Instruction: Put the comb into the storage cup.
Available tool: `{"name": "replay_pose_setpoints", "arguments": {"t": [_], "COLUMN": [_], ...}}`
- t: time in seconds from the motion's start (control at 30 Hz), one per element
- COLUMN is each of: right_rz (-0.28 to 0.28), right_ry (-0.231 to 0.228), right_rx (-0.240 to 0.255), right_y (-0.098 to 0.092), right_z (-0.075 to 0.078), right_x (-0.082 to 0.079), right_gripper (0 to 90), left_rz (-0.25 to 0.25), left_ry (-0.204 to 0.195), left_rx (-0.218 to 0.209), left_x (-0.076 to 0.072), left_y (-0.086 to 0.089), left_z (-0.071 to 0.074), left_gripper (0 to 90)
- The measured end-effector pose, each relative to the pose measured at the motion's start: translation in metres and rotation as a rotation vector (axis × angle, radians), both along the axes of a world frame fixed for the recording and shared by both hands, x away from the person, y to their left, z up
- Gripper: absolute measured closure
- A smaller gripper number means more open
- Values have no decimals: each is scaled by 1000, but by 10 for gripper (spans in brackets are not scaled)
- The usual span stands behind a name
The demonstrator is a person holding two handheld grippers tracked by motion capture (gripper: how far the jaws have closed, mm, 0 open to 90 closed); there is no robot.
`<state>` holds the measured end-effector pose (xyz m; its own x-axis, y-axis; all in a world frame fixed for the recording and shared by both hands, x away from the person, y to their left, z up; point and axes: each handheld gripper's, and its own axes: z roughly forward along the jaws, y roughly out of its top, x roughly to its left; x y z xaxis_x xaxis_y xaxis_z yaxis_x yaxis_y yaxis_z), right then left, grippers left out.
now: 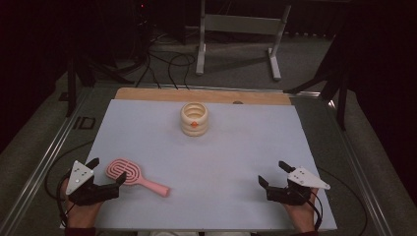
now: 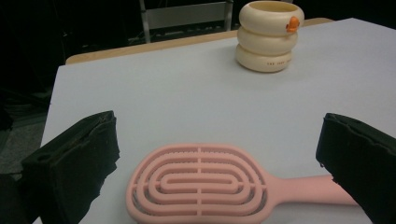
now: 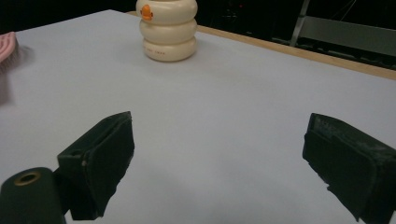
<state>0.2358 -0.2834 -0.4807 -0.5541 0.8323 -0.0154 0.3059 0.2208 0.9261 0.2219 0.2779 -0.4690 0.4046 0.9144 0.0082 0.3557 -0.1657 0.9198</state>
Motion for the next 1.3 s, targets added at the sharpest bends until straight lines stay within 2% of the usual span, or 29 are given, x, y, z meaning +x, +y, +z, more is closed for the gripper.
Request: {"name": "replay_pose_setpoints", "arguments": {"t": [0.47,0.73,0.9,1.0,1.17,1.3], "right_rz": [1,7,13,15,11,7], "right_ry": [-1,6,11,13,15,13], "right_rx": [1,0,-2,-2,-3,-3], "right_y": [1,3,4,4,4,3], "right_z": [-2,-4,-5,-5,-5,-5], "right_x": [0,0,1,1,1,0], "right_gripper": [91,91,91,91,91,91], "left_rz": [-7,-22,-32,-41,-28,-8], "left_ry": [1,25,51,71,84,108], "left_rx": [-9,-8,-17,-6,3,26], "left_x": [0,3,5,6,7,10], "left_y": [-2,-10,-15,-18,-21,-29], "left_z": [3,5,7,7,7,5], "left_gripper": [0,6,16,32,70,130]}}
